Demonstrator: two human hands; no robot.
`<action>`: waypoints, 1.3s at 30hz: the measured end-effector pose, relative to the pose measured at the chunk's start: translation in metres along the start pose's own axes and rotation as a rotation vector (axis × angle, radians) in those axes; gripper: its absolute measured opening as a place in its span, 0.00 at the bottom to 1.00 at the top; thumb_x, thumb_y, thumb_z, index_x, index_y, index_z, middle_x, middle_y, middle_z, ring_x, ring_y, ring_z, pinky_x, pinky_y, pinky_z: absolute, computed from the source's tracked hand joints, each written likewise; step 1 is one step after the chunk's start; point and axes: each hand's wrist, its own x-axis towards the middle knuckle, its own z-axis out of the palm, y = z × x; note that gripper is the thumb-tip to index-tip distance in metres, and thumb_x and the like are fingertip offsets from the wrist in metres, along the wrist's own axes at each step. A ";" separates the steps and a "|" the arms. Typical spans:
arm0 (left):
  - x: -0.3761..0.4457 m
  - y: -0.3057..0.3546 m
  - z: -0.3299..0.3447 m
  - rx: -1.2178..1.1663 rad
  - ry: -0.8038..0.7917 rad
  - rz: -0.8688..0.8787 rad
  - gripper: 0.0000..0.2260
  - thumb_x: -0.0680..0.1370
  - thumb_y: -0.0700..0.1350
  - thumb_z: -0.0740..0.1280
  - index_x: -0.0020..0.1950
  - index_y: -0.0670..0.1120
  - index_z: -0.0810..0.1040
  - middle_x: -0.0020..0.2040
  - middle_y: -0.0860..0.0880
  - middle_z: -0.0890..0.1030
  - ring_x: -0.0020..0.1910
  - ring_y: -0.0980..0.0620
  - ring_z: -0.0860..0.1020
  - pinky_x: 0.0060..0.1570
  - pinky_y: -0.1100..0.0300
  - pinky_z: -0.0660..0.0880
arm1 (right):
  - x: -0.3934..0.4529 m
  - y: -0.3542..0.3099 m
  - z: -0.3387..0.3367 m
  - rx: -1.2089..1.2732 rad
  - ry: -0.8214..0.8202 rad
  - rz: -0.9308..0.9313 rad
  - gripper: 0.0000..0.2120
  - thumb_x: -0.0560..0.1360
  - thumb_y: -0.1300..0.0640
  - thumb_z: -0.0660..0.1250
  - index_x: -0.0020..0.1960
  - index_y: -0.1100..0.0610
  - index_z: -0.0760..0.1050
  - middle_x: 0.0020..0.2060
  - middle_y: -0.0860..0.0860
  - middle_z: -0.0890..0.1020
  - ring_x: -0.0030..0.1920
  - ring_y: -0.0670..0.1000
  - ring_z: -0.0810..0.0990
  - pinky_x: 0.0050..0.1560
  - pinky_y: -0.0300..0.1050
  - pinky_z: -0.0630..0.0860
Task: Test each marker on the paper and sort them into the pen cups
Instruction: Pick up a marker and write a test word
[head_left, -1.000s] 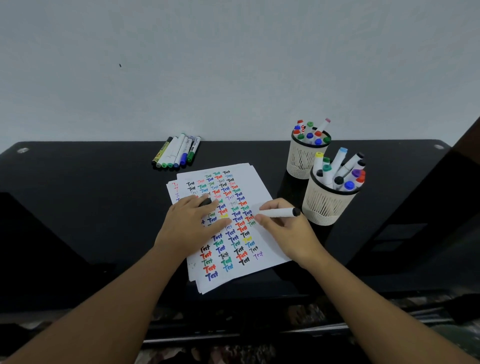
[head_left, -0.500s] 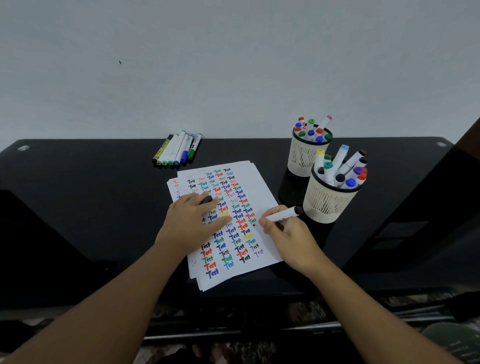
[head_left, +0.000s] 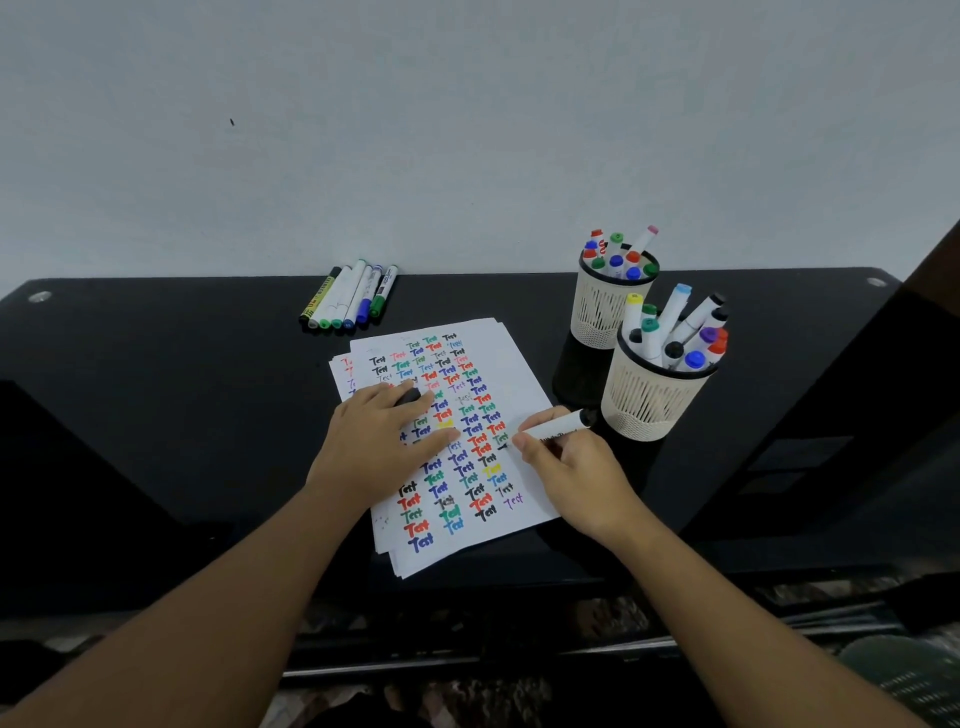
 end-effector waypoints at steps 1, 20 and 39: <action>0.000 0.000 0.000 -0.003 0.005 0.001 0.37 0.73 0.77 0.52 0.78 0.60 0.67 0.80 0.57 0.63 0.79 0.52 0.58 0.78 0.46 0.55 | 0.000 0.000 0.000 -0.001 0.000 0.005 0.09 0.83 0.45 0.67 0.50 0.48 0.80 0.45 0.44 0.85 0.47 0.47 0.84 0.54 0.56 0.82; 0.000 -0.001 0.000 -0.015 0.008 -0.001 0.38 0.73 0.78 0.52 0.78 0.60 0.67 0.79 0.57 0.64 0.78 0.52 0.59 0.77 0.46 0.56 | -0.005 -0.006 -0.004 0.002 0.005 0.014 0.10 0.82 0.44 0.66 0.48 0.48 0.79 0.44 0.46 0.86 0.47 0.50 0.84 0.54 0.61 0.81; 0.000 0.000 -0.001 -0.015 -0.001 0.005 0.38 0.72 0.77 0.52 0.78 0.61 0.67 0.80 0.57 0.63 0.78 0.52 0.59 0.77 0.46 0.55 | -0.006 -0.011 -0.004 -0.038 0.037 0.041 0.15 0.83 0.45 0.65 0.49 0.56 0.80 0.43 0.51 0.85 0.46 0.53 0.83 0.53 0.60 0.81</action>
